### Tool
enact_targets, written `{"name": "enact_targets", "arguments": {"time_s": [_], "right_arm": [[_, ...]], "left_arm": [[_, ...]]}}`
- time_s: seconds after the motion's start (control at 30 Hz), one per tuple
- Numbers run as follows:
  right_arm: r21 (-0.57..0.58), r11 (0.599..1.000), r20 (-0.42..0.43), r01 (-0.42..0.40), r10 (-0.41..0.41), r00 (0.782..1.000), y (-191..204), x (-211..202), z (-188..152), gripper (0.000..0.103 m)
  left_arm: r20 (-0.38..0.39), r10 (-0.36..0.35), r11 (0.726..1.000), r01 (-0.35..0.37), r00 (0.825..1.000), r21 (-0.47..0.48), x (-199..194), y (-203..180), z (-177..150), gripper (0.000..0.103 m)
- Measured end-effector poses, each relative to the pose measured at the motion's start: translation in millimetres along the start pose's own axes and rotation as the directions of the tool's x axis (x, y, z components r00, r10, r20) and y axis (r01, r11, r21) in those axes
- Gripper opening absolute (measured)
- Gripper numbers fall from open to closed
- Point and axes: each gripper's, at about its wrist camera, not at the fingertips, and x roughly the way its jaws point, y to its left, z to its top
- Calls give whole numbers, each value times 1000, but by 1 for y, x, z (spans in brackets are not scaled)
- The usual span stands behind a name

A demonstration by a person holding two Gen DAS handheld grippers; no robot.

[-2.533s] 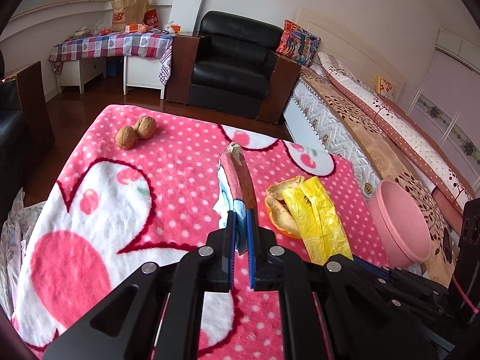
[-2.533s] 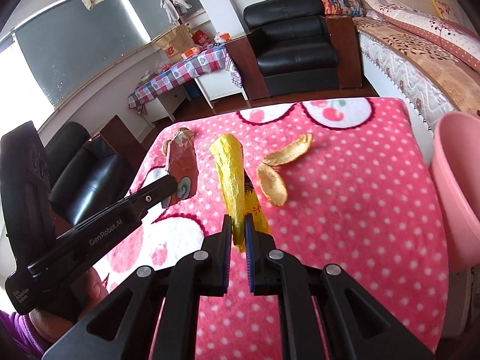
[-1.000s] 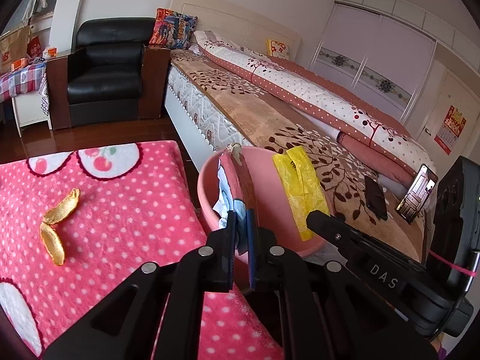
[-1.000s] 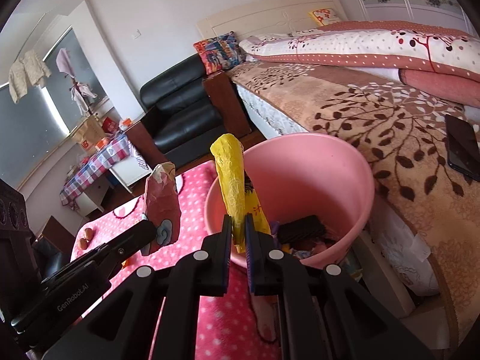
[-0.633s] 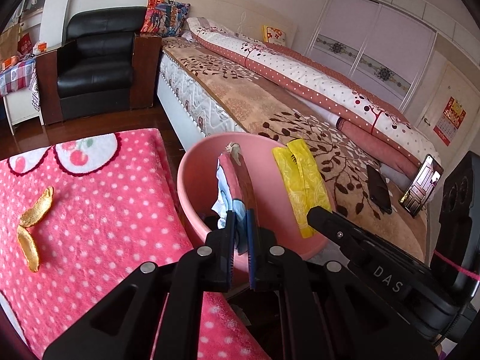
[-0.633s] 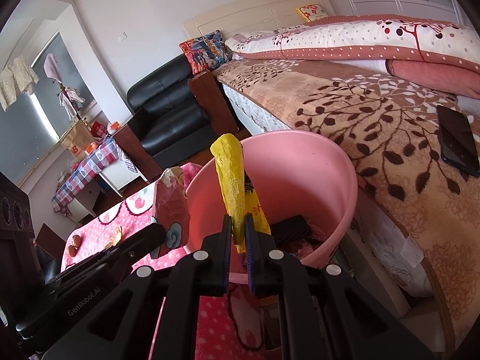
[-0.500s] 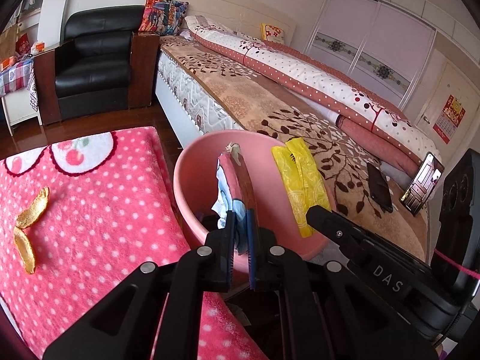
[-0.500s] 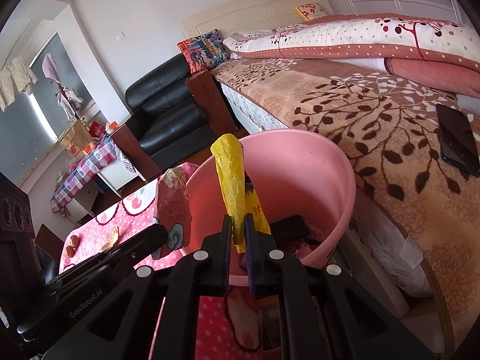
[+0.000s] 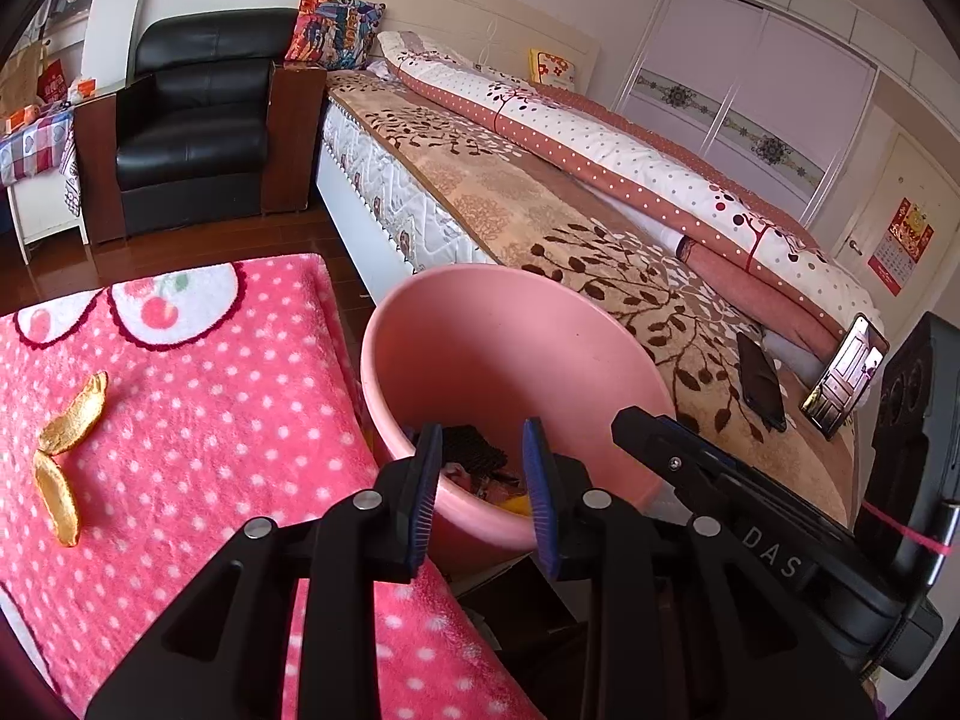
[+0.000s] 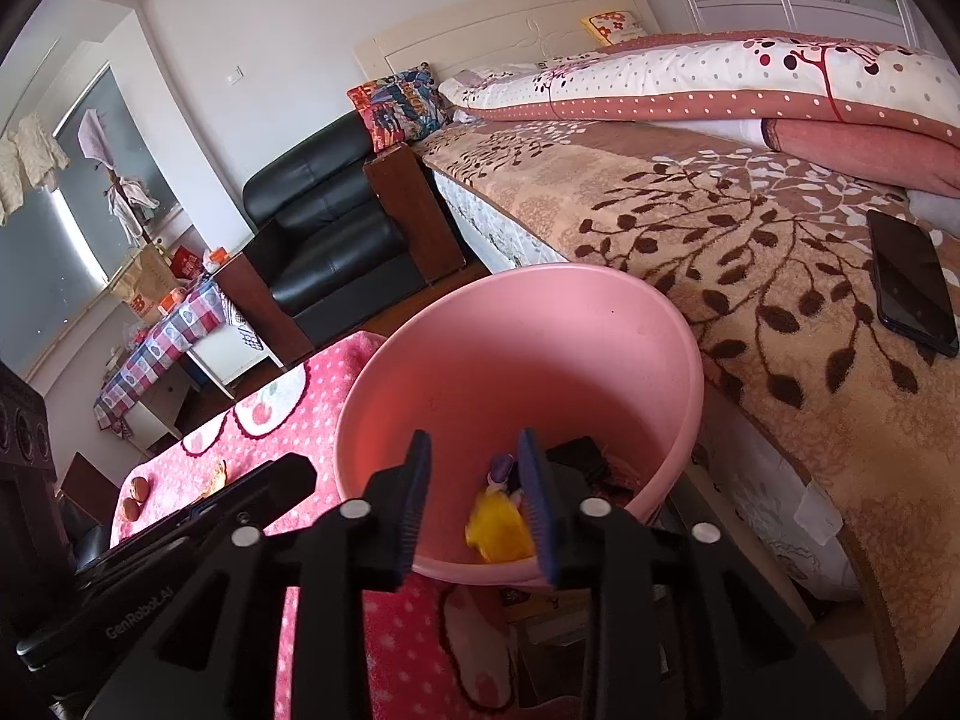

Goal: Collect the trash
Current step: 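Move both tools back toward the orange peels on the blanket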

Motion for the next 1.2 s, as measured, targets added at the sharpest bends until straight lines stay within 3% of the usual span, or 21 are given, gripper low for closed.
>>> {"name": "enact_targets", "arguments": {"time_s": [0.6, 0.93, 1.2], "right_arm": [[-92, 992, -25, -81, 79, 997, 55, -22, -26, 34], [-150, 982, -60, -115, 107, 992, 94, -32, -49, 34], [-195, 971, -87, -142, 127, 988, 129, -33, -65, 34]], "left_arm": [[40, 95, 994, -92, 995, -57, -54, 29, -25, 28], [87, 216, 974, -208, 973, -88, -94, 56, -45, 28], [102, 249, 963, -234, 963, -136, -122, 89, -58, 28]]}}
